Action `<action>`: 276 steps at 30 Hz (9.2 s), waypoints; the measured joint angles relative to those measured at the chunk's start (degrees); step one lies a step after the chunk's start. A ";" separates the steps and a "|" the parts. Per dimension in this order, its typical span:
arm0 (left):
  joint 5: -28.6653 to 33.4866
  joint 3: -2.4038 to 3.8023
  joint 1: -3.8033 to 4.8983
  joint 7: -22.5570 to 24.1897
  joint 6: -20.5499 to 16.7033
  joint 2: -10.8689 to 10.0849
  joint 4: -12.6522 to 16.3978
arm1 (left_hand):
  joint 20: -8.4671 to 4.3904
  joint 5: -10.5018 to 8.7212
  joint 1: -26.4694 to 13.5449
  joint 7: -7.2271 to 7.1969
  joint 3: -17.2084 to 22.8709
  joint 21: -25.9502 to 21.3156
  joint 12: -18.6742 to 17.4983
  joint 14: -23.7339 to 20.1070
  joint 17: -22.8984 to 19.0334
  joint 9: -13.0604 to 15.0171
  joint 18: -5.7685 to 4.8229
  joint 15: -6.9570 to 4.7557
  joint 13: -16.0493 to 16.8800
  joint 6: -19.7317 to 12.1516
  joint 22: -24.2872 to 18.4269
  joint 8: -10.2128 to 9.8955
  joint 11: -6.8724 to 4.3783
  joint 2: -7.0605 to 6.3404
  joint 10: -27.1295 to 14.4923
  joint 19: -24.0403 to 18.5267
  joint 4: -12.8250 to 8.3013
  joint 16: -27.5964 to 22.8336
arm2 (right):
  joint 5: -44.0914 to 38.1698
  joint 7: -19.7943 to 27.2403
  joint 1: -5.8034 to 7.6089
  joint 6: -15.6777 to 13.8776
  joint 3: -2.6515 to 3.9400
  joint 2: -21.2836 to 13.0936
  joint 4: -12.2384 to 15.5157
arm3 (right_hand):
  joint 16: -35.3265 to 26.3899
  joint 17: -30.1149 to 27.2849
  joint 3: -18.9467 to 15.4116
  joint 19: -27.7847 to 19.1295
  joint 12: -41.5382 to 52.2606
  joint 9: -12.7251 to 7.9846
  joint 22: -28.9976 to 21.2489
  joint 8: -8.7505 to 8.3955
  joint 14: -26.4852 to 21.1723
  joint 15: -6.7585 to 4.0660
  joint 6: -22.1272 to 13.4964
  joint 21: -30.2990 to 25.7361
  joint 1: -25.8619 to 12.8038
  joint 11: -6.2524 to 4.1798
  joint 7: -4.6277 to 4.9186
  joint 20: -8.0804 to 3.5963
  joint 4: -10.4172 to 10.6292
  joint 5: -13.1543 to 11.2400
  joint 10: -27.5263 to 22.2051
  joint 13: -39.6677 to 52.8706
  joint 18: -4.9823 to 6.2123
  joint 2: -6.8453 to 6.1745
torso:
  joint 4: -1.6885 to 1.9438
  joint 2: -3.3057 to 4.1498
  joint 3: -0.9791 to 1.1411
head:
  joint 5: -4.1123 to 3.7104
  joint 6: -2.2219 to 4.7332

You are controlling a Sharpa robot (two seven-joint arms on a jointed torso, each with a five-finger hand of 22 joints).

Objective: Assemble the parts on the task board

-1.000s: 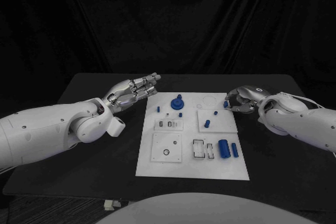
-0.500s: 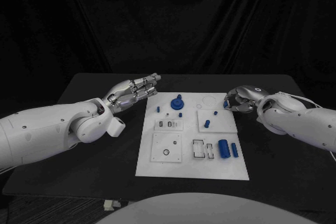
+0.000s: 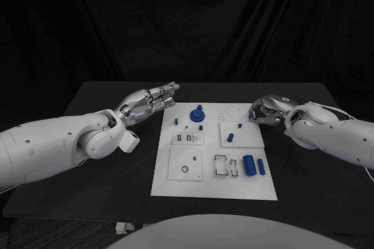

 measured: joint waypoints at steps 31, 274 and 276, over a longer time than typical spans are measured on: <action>0.00 0.00 -0.07 -0.80 0.60 0.17 -0.11 | 0.00 0.00 0.00 0.00 0.39 0.00 0.00 0.00 0.00 0.00 0.00 0.00 0.00 0.00 0.00 0.00 0.00 0.00 0.00 0.00 -0.40 0.00 | 0.33 1.51 2.96 -5.96 0.03 -2.44 10.68 | 0.00 0.00 1.09 0.00 0.00 2.36 -0.02 5.38 0.00 -0.41 4.85 0.00 2.25 -0.42 -0.08 0.00 -2.54 -0.02 0.00 0.00 -0.01 1.67 | -0.01 -0.02 -0.10 | 0.41 0.00; -33.89 0.07 10.37 -70.70 25.29 29.76 -20.05 | -12.30 -24.91 -22.62 1.43 -7.35 86.99 74.31 83.43 74.74 11.94 -8.51 -10.15 73.54 45.86 73.52 11.93 -0.30 -3.47 82.22 80.85 1.82 89.64 | -4.98 -10.33 8.66 -3.43 0.01 -6.60 31.68 | -0.20 -0.01 -9.80 -0.10 0.00 -3.30 -0.02 3.65 0.10 0.92 3.21 -2.33 -10.13 1.22 0.56 1.12 3.16 -2.17 0.00 0.04 -0.01 5.74 | -4.95 -0.44 2.29 | 6.47 0.00; -33.89 0.07 10.13 -70.70 25.24 29.78 -20.16 | -12.30 -24.91 -22.59 1.43 -7.35 86.99 74.31 83.42 74.74 11.94 -8.52 -10.14 73.54 45.86 73.52 11.70 -0.30 -3.51 82.21 80.85 1.82 89.64 | -4.98 -10.34 8.63 -3.40 0.01 -6.60 31.68 | -0.20 -0.01 -9.80 -0.10 0.00 -3.30 -0.02 3.65 0.10 0.92 3.21 -2.34 -10.13 1.22 0.56 1.12 3.16 -2.17 0.00 0.04 -0.02 5.74 | -4.94 -0.45 2.28 | 6.45 0.00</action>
